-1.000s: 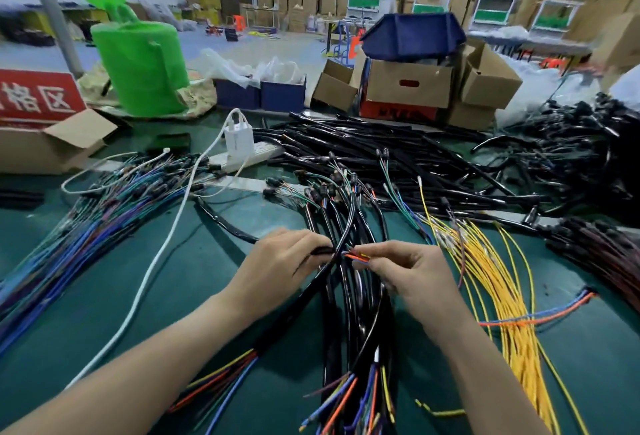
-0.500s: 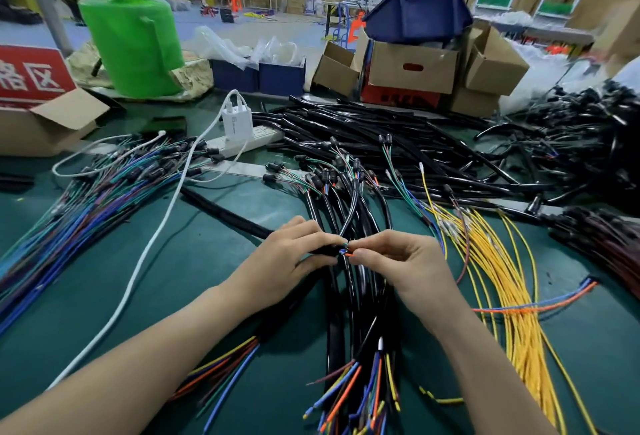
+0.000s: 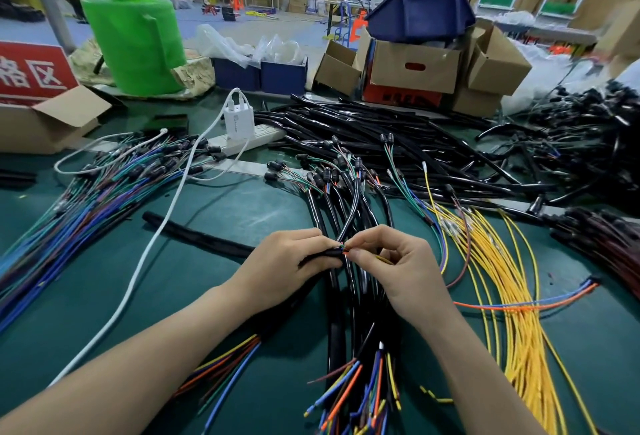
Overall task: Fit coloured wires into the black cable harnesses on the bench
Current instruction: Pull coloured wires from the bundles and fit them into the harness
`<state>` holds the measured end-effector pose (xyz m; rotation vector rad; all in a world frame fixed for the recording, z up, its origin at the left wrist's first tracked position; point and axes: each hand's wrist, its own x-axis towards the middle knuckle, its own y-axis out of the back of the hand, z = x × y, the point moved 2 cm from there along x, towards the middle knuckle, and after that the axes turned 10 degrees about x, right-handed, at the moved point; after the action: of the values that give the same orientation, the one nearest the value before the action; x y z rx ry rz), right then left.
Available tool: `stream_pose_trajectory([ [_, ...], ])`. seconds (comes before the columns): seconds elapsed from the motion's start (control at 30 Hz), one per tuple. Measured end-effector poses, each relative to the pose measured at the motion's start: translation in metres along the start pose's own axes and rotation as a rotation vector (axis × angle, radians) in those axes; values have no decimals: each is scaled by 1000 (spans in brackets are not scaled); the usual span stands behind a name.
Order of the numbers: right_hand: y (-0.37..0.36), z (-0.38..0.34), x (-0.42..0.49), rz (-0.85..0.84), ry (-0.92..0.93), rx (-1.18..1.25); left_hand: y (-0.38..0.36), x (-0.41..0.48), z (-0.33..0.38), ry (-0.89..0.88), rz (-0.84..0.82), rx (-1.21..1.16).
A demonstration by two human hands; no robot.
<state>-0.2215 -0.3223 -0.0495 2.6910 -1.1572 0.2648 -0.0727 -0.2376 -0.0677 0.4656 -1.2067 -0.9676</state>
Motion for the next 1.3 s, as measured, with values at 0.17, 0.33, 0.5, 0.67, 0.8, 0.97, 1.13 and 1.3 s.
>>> stream_pose_trajectory([
  [0.17, -2, 2, -3, 42, 49, -142, -1, -1, 1, 16, -7, -11],
  [0.33, -5, 3, -4, 66, 45, -228, -2, -1, 1, 20, -2, -12],
  [0.5, -3, 4, -3, -2, 18, -233, -2, -2, 0, 12, 10, -40],
  [0.67, -2, 6, -2, -16, 22, -223, -2, -2, -1, -7, 11, -84],
  [0.8, -1, 7, -1, -19, 18, -198, -3, -2, -3, 3, 19, -84],
  [0.97, 0, 6, -1, -37, 16, -181, -3, -1, -3, 20, 4, -80],
  [1.13, -1, 4, -2, -29, 35, -139, -1, -2, -2, 37, 4, -105],
  [1.3, -1, 3, -1, -17, 41, -106, -1, -1, -4, 62, 20, -143],
])
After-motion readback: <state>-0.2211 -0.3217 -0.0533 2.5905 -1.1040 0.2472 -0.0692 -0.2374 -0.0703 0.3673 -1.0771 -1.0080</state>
